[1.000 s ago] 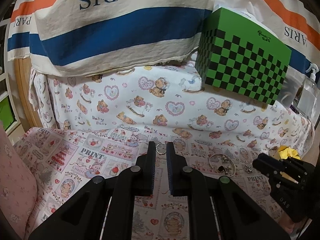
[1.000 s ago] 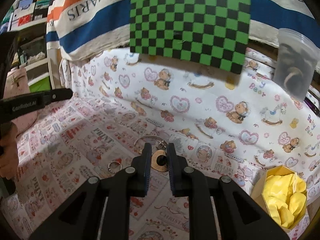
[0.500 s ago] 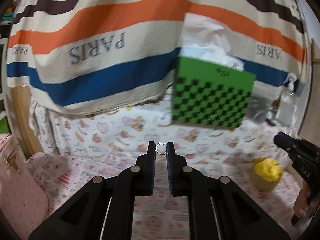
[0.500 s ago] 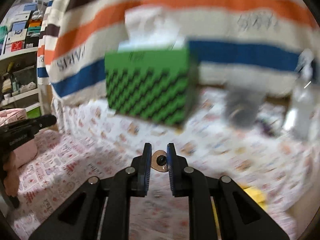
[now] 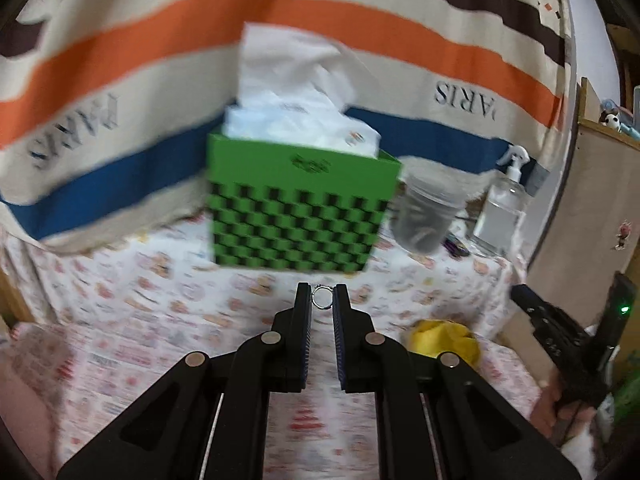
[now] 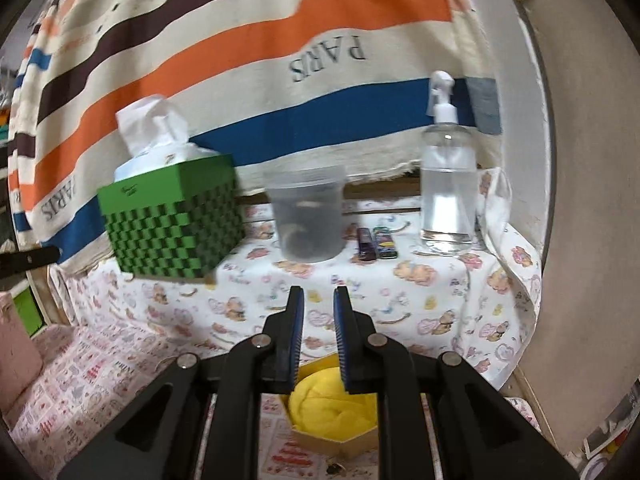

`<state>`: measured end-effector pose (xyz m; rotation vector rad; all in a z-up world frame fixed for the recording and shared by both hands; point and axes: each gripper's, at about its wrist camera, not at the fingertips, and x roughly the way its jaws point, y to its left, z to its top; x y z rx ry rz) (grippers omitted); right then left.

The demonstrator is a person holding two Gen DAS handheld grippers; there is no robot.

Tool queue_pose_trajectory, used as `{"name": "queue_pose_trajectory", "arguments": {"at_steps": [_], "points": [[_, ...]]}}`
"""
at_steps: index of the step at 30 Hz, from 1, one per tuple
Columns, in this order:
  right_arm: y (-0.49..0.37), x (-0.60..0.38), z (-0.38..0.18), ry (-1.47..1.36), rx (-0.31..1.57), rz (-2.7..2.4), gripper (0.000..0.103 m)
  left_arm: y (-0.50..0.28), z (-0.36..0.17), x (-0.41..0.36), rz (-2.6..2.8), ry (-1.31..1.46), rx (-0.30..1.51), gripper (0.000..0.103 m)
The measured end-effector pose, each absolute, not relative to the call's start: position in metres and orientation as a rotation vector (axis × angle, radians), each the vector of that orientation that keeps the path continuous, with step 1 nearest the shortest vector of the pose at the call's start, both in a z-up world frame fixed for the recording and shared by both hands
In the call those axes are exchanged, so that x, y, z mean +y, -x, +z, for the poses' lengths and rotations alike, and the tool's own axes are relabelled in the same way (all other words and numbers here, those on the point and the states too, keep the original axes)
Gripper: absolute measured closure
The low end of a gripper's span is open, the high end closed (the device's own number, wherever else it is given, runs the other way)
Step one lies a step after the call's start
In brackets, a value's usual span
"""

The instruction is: Organize jewelry

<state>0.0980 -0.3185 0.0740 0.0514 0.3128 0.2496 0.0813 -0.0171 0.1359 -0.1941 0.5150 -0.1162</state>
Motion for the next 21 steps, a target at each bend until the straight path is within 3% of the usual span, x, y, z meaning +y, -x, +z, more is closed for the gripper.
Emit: {"name": "queue_pose_trajectory", "arguments": {"at_steps": [6,13,16,21], "points": [[-0.135,-0.353,0.048,-0.24,0.486,0.298,0.089,-0.131,0.12,-0.062,-0.268,0.23,0.658,0.094],[-0.139,-0.378,0.029,-0.3,0.597,0.217,0.087,-0.19,0.064,-0.136,-0.484,0.292,0.901,0.094],[-0.146,-0.386,0.023,-0.305,0.655,0.173,0.072,-0.204,0.041,-0.161,-0.547,0.31,0.978,0.094],[-0.152,-0.394,0.018,-0.296,0.757,0.123,0.059,-0.212,0.031,-0.179,-0.525,0.256,0.975,0.09]]}}
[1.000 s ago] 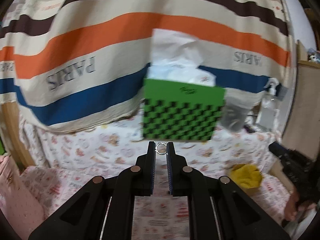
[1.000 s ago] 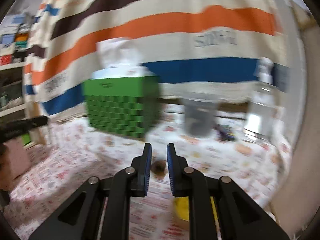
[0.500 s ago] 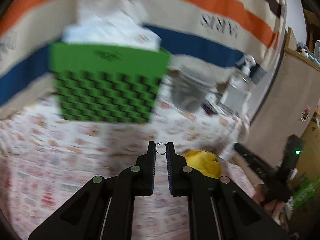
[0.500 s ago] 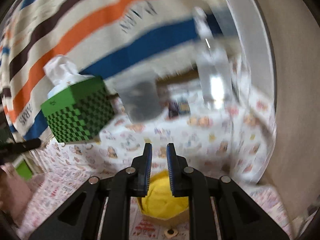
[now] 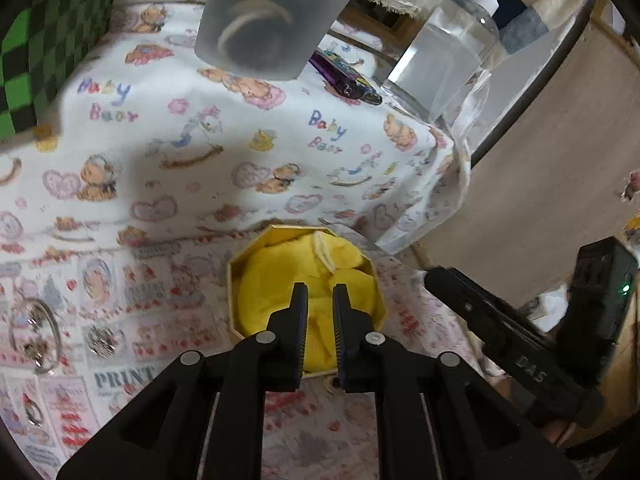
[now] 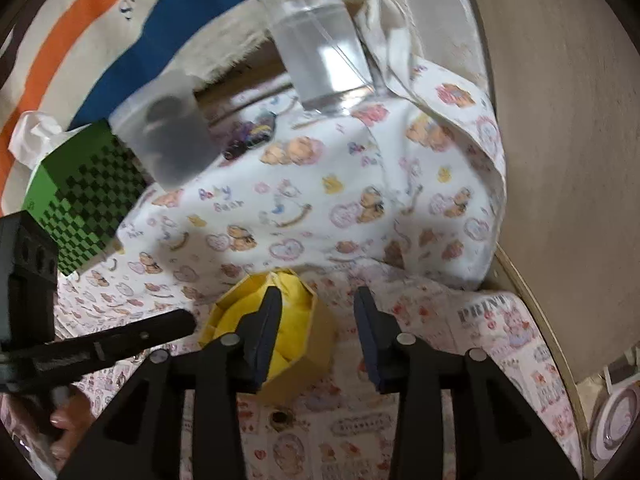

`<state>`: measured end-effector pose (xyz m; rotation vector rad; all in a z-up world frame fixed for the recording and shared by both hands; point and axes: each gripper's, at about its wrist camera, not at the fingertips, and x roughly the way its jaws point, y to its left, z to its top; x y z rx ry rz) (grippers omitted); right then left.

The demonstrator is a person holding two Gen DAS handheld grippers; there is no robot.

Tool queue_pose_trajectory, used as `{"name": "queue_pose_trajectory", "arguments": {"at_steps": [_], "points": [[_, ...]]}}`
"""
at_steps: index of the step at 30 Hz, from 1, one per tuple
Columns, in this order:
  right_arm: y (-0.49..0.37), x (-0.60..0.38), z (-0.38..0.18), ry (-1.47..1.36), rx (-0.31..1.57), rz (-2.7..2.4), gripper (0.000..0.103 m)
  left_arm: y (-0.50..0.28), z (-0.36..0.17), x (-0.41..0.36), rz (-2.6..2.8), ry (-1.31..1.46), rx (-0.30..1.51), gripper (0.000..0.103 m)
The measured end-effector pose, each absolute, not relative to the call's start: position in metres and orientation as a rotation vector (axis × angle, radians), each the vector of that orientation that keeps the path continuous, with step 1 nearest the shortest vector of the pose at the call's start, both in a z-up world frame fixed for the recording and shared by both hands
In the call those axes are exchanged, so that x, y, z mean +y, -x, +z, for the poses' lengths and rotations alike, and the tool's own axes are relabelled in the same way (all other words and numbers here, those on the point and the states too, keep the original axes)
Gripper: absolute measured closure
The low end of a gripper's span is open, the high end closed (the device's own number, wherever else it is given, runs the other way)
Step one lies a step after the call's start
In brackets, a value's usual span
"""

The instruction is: Organize jewelry

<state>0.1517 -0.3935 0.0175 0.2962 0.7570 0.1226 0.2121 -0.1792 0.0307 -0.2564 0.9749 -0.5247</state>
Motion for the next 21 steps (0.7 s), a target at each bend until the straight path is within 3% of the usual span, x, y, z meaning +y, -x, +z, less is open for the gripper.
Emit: {"name": "queue_pose_trajectory", "arguments": {"at_steps": [2,7,10,14,15,19,21], "points": [[-0.153,-0.392,0.016,-0.272,0.799,0.113,0.058,-0.212,0.032,-0.174,-0.53,0.258,0.955,0.079],[-0.153,-0.383,0.014,-0.231,0.856,0.152,0.057,-0.197,0.043,-0.153,-0.461,0.212,0.9,0.072],[-0.139,-0.366,0.015,-0.157,0.884,0.237,0.031,-0.179,0.048,-0.133,-0.396,0.177,0.875,0.062],[-0.128,-0.336,0.004,-0.013,0.899,0.269,0.031,-0.157,0.048,-0.101,-0.263,0.104,0.827,0.056],[-0.13,-0.331,-0.003,0.001,0.923,0.276,0.031,-0.154,0.045,-0.094,-0.235,0.093,0.824,0.056],[-0.138,-0.318,-0.031,0.033,1.033,0.289,0.062,-0.145,0.03,-0.067,-0.165,0.103,0.838,0.056],[-0.14,-0.315,-0.039,0.055,1.055,0.27,0.067,-0.144,0.021,-0.058,-0.134,0.101,0.847,0.056]]}}
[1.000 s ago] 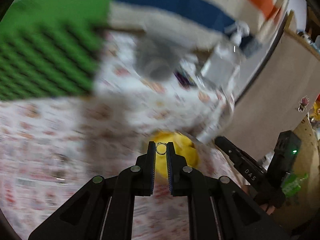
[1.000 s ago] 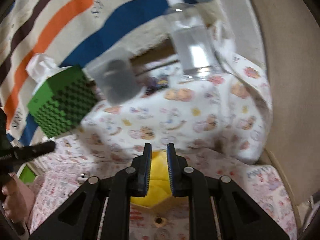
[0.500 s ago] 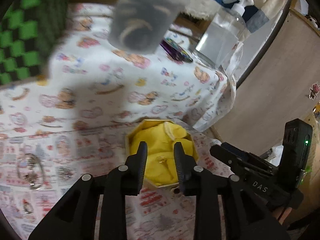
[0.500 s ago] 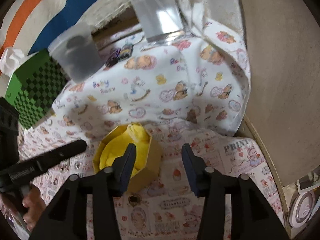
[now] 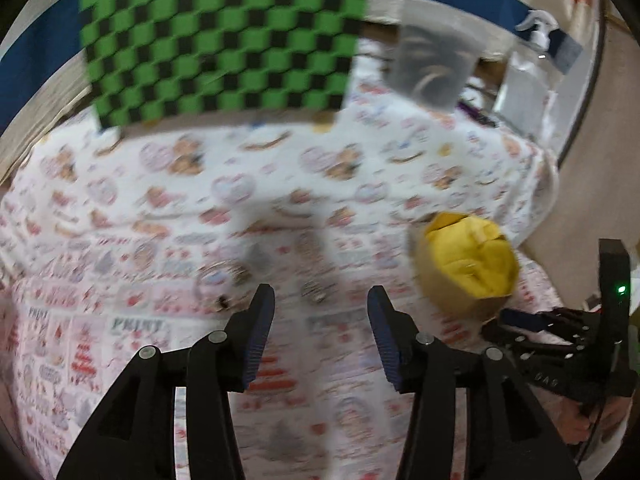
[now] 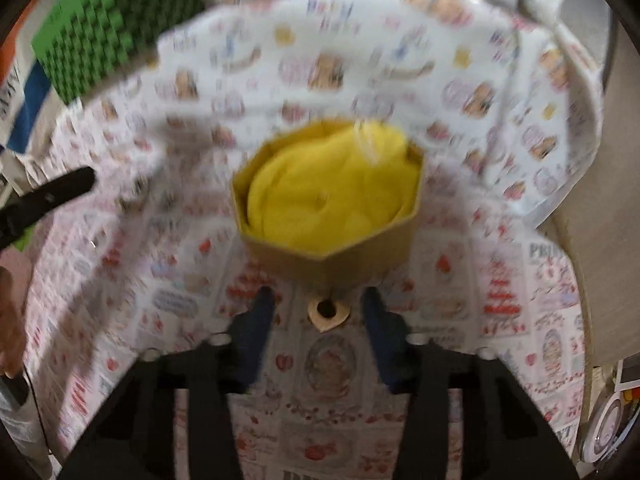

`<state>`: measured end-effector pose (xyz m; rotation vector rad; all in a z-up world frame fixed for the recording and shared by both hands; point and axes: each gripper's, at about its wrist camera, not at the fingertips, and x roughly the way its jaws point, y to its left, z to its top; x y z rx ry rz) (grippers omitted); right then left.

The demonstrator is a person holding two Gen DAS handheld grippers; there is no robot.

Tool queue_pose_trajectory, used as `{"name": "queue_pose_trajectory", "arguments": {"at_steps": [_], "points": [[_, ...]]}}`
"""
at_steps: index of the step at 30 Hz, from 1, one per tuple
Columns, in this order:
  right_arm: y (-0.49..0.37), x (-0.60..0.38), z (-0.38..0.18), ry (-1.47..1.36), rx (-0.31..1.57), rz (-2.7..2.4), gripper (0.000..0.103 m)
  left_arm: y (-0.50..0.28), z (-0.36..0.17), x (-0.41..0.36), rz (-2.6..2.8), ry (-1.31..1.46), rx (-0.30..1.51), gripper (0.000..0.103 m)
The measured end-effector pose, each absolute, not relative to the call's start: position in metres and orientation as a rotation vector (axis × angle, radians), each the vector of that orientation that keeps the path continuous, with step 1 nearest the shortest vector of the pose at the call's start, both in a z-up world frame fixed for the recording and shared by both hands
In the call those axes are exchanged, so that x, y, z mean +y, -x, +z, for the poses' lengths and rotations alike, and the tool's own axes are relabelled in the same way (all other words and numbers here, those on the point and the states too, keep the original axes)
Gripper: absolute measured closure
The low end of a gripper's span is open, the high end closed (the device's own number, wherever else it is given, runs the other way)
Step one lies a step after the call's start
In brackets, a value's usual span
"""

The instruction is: Organize jewelry

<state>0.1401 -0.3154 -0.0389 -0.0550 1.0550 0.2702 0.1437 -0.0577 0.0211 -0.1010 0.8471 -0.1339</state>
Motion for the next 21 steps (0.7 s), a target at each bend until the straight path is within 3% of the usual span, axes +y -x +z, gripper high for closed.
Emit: {"name": "queue_pose_trajectory", "arguments": {"at_steps": [10,12,16,21], "points": [[-0.139,-0.301,-0.045,0.164,1.018,0.199,0.068,-0.142,-0.002,-0.021,-0.052,0.117,0.836,0.056],[-0.14,-0.296,-0.047,0.186,1.008,0.178,0.073,-0.144,-0.007,-0.017,-0.037,0.102,0.85,0.056],[-0.138,-0.298,-0.046,0.186,0.993,0.146,0.094,-0.138,-0.003,-0.005,0.042,0.106,0.83,0.056],[-0.138,-0.302,-0.047,0.172,0.993,0.148,0.096,-0.127,0.013,0.007,0.055,0.141,0.781,0.056]]}}
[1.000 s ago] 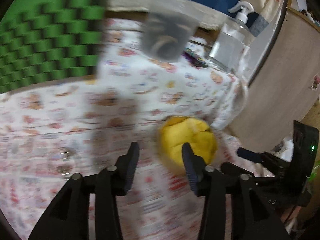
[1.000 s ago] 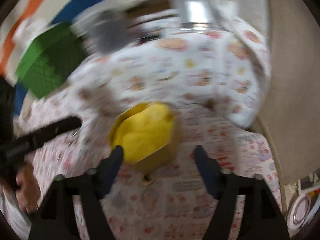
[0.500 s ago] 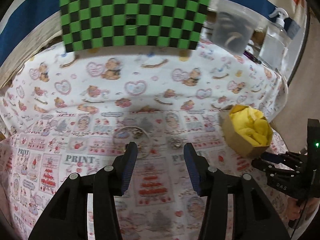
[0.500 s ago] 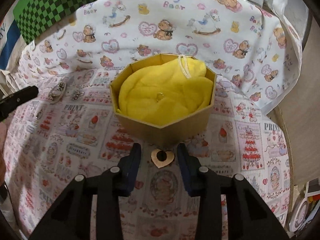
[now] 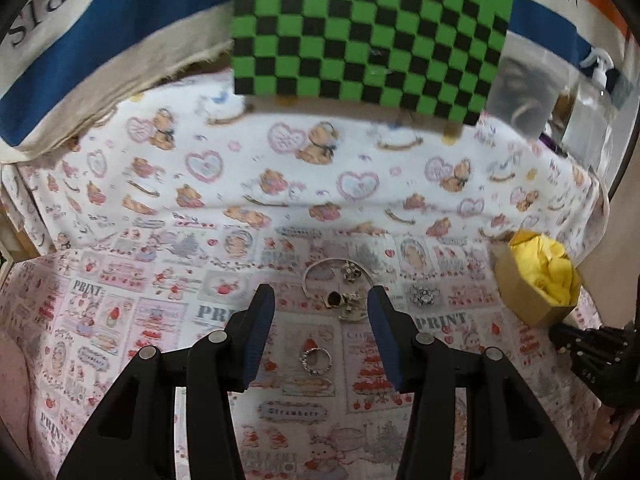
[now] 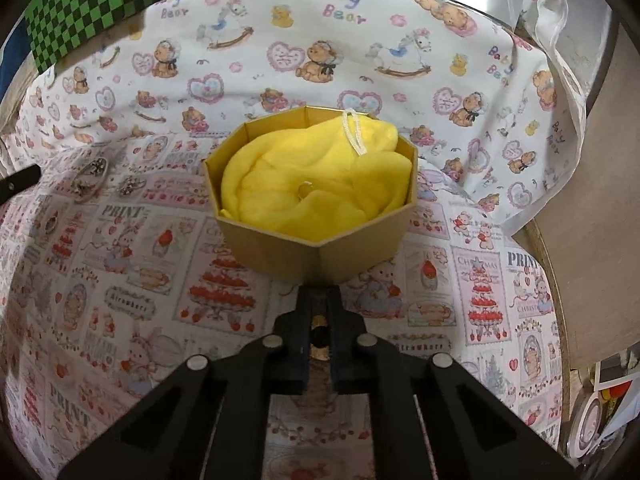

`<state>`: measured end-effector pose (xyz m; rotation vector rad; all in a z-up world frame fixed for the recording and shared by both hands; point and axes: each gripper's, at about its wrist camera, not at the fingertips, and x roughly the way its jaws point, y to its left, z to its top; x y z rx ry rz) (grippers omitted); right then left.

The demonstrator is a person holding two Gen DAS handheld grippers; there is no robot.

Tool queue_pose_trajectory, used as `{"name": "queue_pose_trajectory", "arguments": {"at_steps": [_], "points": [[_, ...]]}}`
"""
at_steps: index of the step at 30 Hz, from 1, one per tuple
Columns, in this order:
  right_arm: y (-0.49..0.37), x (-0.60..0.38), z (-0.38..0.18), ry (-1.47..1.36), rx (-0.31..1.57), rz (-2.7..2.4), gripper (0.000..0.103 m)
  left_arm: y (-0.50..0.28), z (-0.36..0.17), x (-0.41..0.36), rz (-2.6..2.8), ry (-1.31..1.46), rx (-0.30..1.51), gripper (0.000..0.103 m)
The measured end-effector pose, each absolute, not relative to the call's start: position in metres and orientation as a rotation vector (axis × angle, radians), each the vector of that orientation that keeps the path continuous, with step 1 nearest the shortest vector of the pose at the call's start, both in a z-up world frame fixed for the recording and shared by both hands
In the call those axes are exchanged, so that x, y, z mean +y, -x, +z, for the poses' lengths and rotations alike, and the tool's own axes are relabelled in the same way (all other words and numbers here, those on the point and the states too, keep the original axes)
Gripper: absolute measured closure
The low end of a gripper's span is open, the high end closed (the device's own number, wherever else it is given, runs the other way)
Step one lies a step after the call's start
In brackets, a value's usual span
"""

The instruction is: Organize jewelry

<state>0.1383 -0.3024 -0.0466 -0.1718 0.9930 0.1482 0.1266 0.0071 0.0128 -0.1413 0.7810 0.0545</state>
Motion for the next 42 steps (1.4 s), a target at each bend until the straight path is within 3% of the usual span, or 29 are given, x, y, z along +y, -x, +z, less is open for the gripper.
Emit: {"name": "queue_pose_trajectory", "arguments": {"at_steps": [3,4,5,10,13,16,19,30,39,42], "points": [[-0.137,-0.303,-0.044,0.167,0.966,0.146,0.09,-0.125,0.014,0.01,0.056,0.144,0.781,0.056],[-0.137,-0.305,-0.043,0.166,0.959,0.145,0.074,-0.126,0.013,0.011,0.058,0.146,0.783,0.056],[-0.136,-0.304,-0.04,0.165,0.94,0.154,0.064,-0.126,0.013,0.012,0.06,0.147,0.786,0.056],[-0.138,-0.296,-0.044,0.203,0.955,0.145,0.063,-0.128,0.011,0.013,0.066,0.147,0.789,0.056],[-0.142,-0.294,-0.046,0.235,0.953,0.119,0.07,-0.128,0.011,0.013,0.074,0.145,0.786,0.056],[-0.142,-0.293,-0.048,0.254,0.955,0.104,0.094,-0.128,0.011,0.015,0.085,0.146,0.786,0.056],[-0.142,-0.295,-0.048,0.254,0.957,0.109,0.099,-0.129,0.01,0.017,0.092,0.154,0.788,0.056],[-0.129,-0.305,-0.036,0.142,0.971,0.207,0.102,-0.125,0.017,0.037,0.141,0.184,0.758,0.056],[-0.121,-0.349,-0.003,-0.187,0.918,0.393,0.102,-0.125,0.017,0.049,0.166,0.207,0.754,0.056],[-0.12,-0.347,-0.003,-0.139,0.895,0.332,0.101,-0.125,0.016,0.047,0.169,0.194,0.758,0.056]]}}
